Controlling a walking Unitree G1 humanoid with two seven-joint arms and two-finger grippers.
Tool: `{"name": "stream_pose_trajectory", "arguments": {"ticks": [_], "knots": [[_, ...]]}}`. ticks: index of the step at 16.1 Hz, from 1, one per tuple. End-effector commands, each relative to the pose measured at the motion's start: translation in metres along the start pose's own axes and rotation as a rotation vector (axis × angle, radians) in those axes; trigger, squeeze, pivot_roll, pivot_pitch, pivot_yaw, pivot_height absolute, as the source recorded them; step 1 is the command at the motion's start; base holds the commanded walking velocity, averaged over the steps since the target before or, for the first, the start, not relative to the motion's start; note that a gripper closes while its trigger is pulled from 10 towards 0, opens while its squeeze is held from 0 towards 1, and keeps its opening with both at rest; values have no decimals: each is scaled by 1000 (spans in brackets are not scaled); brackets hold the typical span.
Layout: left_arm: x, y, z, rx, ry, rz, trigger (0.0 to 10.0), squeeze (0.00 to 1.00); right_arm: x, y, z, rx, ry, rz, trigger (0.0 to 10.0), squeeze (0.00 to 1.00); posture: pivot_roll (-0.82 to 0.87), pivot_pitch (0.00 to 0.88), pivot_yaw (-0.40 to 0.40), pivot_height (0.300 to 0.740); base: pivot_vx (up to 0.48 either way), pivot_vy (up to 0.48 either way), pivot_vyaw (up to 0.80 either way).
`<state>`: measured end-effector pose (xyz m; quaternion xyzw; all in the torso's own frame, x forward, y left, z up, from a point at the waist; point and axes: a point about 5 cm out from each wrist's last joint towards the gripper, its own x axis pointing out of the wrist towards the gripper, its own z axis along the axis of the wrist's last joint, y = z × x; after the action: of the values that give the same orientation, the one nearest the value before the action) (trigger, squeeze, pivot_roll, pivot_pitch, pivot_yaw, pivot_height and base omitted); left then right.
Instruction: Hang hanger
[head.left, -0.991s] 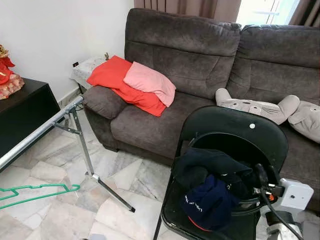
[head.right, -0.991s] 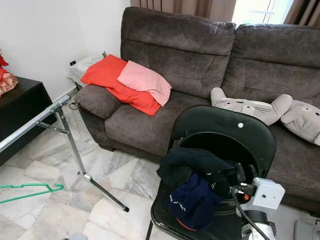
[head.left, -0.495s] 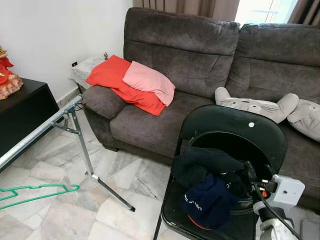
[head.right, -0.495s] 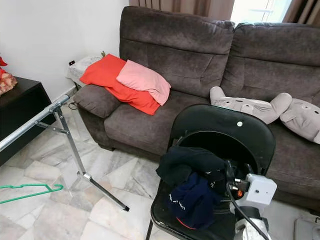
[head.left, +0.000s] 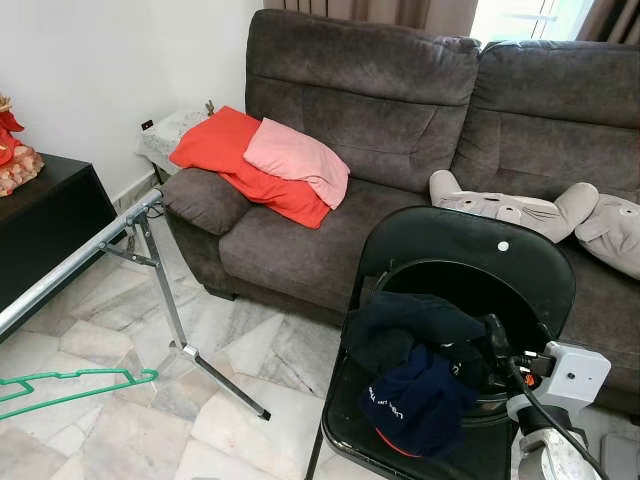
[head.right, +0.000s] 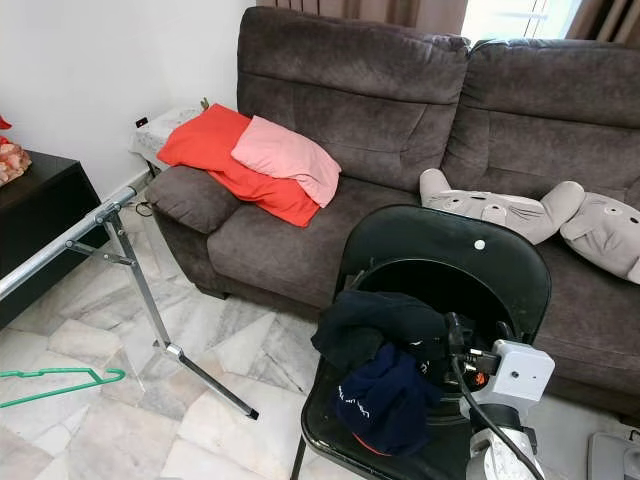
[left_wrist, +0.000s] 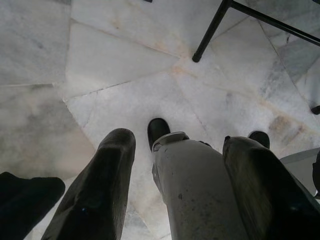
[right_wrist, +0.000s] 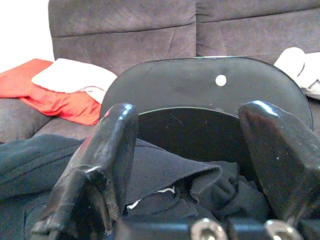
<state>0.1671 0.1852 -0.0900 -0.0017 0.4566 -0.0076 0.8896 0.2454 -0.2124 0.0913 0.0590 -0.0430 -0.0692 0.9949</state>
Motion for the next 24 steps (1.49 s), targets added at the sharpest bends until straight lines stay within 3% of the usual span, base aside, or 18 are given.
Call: {"name": "stream_pose_trajectory", "arguments": {"ticks": [1,9,17,24], "knots": [[0,1,-1,4,0,-3,10000,0,1,-1,1,-6,4,-3,10000,0,-42,57,-3,740,0,0,0],[-2,7,-2,21,5,-17,10000,0,4,0,1,5,8,-12,10000,0,-45,35,-5,740,0,0,0],[-3,14,-3,26,9,-19,10000,0,4,1,0,-2,11,-13,10000,0,-48,29,-5,740,257,0,-97],[0,5,0,40,15,-16,10000,0,4,1,-2,-9,20,-14,10000,0,-46,37,-7,740,162,0,0]]}}
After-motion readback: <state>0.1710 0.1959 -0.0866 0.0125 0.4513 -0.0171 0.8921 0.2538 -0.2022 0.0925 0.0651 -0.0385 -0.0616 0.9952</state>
